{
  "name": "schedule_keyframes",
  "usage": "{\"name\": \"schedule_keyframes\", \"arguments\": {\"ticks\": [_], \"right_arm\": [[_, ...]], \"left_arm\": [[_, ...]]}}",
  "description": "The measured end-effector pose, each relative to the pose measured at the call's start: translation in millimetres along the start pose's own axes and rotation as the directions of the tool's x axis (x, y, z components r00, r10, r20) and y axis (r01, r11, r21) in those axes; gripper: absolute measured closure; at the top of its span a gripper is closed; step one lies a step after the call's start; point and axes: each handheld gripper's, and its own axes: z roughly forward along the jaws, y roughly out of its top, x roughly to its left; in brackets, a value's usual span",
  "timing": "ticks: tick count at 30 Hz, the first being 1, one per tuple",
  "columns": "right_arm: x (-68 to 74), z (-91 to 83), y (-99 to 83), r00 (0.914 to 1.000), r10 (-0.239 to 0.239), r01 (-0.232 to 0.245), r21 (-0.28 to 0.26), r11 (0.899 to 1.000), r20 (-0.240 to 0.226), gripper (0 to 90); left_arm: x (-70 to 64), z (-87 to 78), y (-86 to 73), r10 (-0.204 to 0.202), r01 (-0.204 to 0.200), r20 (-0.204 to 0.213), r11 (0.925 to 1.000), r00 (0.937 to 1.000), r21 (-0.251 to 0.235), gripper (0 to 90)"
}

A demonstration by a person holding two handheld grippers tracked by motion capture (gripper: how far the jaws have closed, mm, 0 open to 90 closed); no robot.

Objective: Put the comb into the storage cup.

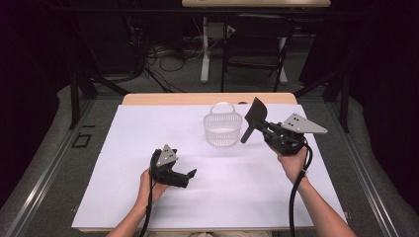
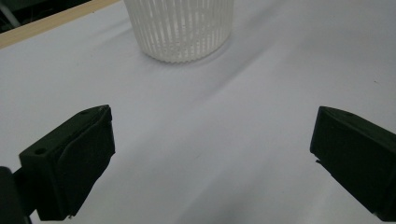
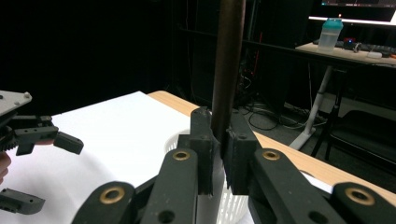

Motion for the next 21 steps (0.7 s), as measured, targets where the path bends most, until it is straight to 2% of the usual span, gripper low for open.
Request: {"name": "schedule_keyframes", "arguments": {"ticks": [12,21], "right_arm": [[-0.1,-4.4,10.5,0.9999,-0.010,0.010,-0.062,0.998,0.007,84.0],[0.3,-1.2,14.0,0.9997,-0.020,0.022,-0.109,0.994,0.016,83.9]], "left_arm": [[-0.6,-0.4,1.0,0.001,-0.001,-0.013,0.9999,0.9999,-0.010,0.1],[-1.2,0.6,1.3,0.005,-0.005,-0.016,1.0000,0.9999,-0.007,0.1]]}}
